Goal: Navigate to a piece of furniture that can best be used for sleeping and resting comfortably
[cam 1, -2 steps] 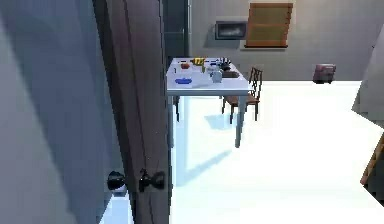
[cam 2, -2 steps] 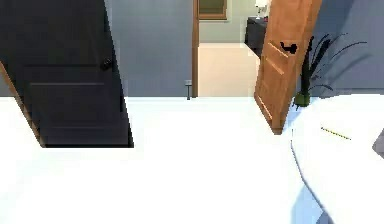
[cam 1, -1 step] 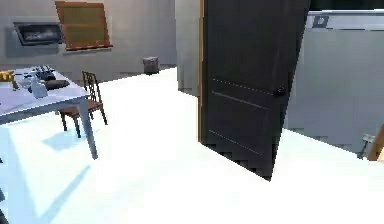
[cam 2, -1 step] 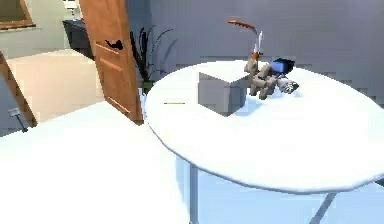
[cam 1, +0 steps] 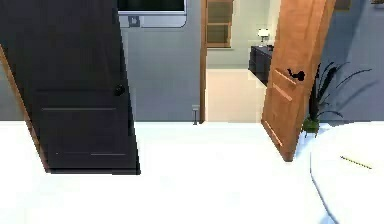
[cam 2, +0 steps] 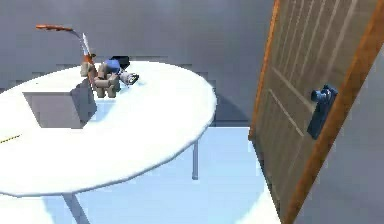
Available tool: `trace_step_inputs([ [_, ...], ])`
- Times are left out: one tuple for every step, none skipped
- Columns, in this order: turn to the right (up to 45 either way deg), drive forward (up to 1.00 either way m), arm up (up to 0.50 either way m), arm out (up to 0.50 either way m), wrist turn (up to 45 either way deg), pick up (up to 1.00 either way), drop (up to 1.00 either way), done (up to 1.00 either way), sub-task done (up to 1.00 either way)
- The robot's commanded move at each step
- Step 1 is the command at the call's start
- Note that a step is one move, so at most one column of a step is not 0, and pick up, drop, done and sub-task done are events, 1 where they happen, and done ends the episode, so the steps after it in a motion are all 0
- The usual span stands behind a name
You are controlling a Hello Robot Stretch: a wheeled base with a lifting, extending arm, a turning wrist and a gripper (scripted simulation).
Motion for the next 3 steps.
trace_step_inputs([
  [0.0, 1.0, 0.0, 0.0, 0.0, 0.0, 0.0, 0.0, 0.0],
  [18.0, 0.0, 0.0, 0.0, 0.0, 0.0, 0.0, 0.0, 0.0],
  [0.0, 0.05, 0.0, 0.0, 0.0, 0.0, 0.0, 0.0, 0.0],
])
